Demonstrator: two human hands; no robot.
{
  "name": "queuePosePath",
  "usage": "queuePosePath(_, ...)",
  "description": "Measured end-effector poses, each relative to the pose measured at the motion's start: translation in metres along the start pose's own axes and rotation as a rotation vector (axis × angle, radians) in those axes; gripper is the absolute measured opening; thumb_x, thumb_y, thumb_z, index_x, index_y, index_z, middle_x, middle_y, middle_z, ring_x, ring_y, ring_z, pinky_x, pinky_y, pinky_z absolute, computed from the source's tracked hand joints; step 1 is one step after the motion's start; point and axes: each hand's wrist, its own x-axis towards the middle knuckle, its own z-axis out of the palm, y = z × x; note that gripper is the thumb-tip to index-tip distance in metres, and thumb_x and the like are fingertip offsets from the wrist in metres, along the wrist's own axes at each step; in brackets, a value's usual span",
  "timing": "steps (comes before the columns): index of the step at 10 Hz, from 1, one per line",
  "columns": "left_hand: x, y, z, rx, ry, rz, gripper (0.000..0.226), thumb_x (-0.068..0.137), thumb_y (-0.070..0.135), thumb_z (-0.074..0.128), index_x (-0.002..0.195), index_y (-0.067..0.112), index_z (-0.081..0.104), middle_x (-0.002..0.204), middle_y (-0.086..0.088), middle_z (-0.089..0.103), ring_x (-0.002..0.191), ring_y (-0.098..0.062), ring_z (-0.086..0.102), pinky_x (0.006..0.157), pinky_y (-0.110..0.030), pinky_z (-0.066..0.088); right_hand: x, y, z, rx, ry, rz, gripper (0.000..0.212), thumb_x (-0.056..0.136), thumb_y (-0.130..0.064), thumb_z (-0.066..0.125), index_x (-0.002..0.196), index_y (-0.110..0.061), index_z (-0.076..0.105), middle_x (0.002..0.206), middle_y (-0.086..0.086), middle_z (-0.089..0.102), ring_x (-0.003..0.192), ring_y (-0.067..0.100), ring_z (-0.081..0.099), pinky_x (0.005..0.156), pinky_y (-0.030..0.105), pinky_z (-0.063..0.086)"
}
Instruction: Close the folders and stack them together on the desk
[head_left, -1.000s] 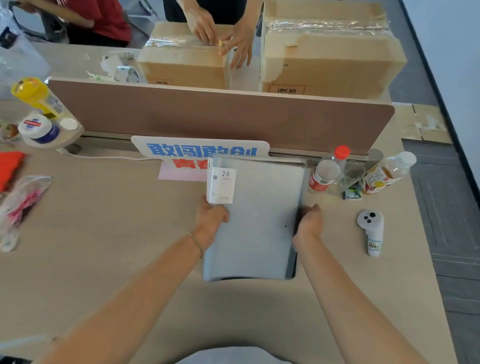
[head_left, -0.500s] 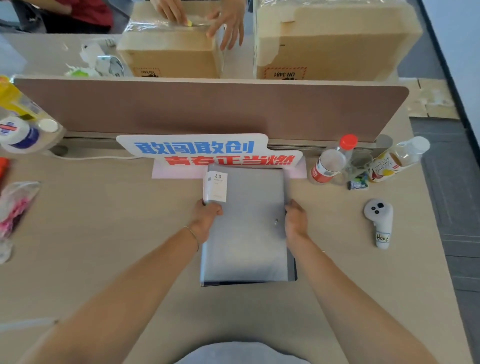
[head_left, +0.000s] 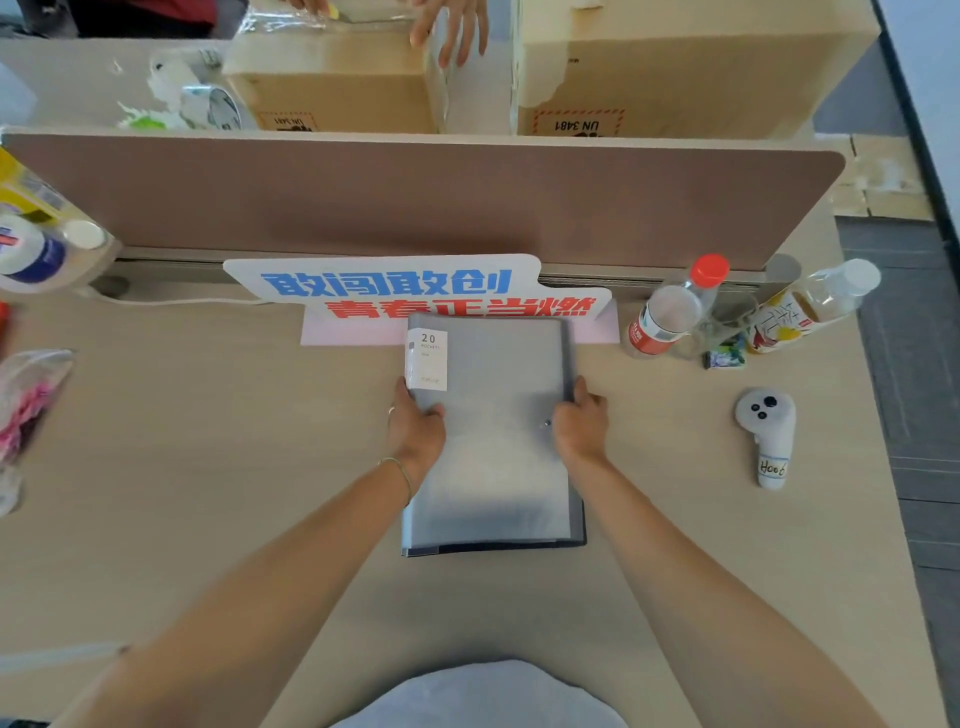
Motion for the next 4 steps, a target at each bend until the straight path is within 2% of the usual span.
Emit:
queuePosePath(1,0.002,0.002,-0.001,0.009,-0.018,-0.026,0.051,0.091,0.008,0.056,0.139,0.022,0.044,0.129,-0.005,0.062,0.110,-0.030,0.062,0.089,-0.034,0.050,-0.003,-0.007,-0.005,-0.220,-0.012,-0.048,0.064,0.090,-0.007,0.038,0.153,-0.015,0.032,0.145,0.016,0.036,0.131,0.039,0.038,0.106,0.048,0.043)
queuePosePath(2,0.004,0.007,-0.002,0.025,-0.040,-0.020,0.050,0.092,0.009,0.057,0.138,0.022,0.044,0.132,-0.005,0.061,0.112,-0.029,0.061,0.084,-0.031,0.046,-0.003,-0.013,-0.012,-0.143,-0.029,-0.029,0.063,0.090,-0.001,0.037,0.151,-0.014,0.035,0.141,0.015,0.041,0.125,0.037,0.047,0.084,0.033,0.046)
queuePosePath(3,-0.005,0.015,-0.008,0.019,0.011,-0.019,0.053,0.095,0.012,0.051,0.146,0.021,0.038,0.139,-0.009,0.058,0.120,-0.033,0.058,0.086,-0.033,0.044,-0.018,-0.019,-0.025,-0.056,-0.056,-0.079,0.061,0.087,0.004,0.038,0.146,-0.013,0.044,0.141,0.014,0.047,0.122,0.035,0.052,0.080,0.027,0.039)
queuePosePath(4,-0.014,0.030,-0.008,-0.055,0.181,-0.002,0.060,0.102,0.020,0.045,0.159,0.020,0.023,0.153,-0.014,0.045,0.138,-0.035,0.046,0.109,-0.040,0.038,-0.033,-0.029,-0.034,0.082,-0.057,-0.167,0.063,0.085,0.008,0.041,0.141,-0.017,0.051,0.127,-0.004,0.051,0.114,0.020,0.054,0.082,0.027,0.044)
